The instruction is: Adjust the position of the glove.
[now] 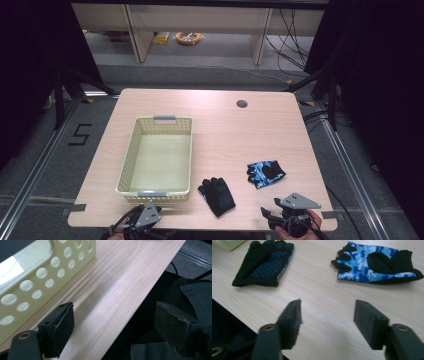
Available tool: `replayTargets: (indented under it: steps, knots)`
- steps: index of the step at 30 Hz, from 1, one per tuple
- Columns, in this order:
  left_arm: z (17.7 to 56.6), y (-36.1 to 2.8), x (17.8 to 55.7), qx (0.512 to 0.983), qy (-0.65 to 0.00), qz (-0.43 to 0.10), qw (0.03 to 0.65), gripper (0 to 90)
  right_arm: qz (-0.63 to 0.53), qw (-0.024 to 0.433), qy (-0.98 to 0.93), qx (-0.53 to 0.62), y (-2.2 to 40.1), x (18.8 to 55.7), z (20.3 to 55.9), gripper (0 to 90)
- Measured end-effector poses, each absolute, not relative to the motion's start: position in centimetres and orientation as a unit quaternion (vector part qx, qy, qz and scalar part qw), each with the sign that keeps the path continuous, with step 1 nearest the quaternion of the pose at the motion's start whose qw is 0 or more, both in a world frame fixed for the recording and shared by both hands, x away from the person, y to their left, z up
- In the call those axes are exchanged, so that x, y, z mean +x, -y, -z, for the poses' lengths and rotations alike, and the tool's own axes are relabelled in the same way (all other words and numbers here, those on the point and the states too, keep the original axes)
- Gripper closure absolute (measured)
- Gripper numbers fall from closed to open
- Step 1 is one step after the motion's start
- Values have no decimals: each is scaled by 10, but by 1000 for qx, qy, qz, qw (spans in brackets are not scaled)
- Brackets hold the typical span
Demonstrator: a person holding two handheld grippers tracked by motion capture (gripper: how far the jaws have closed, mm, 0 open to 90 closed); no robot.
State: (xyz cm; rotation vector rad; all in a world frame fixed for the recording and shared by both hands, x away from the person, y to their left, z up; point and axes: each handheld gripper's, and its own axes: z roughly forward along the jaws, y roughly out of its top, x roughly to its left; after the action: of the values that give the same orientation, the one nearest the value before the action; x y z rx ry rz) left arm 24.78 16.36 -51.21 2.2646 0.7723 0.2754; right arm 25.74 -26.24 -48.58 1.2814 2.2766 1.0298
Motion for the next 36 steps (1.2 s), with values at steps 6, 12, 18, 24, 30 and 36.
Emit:
replayTargets:
  steps: [6, 12, 18, 24, 30, 36]
  knots:
    - [511, -164, 248, 878, -295, -115, 359, 160, -375, 177, -800, 433, 259, 257, 482, 594]
    - [511, -164, 248, 875, -298, -116, 362, 160, -395, 183, -798, 417, 245, 260, 472, 795]
    - [510, -164, 248, 875, -299, -111, 364, 160, -409, 169, -817, 370, 218, 271, 468, 900]
    - [510, -164, 250, 875, -303, -117, 360, 160, -398, 142, -857, 295, 159, 290, 469, 900]
    - [510, -165, 249, 873, -303, -115, 365, 160, -385, 125, -874, 268, 130, 298, 478, 900]
    - [510, -165, 248, 873, -303, -114, 365, 160, -359, 98, -894, 249, 111, 295, 494, 900]
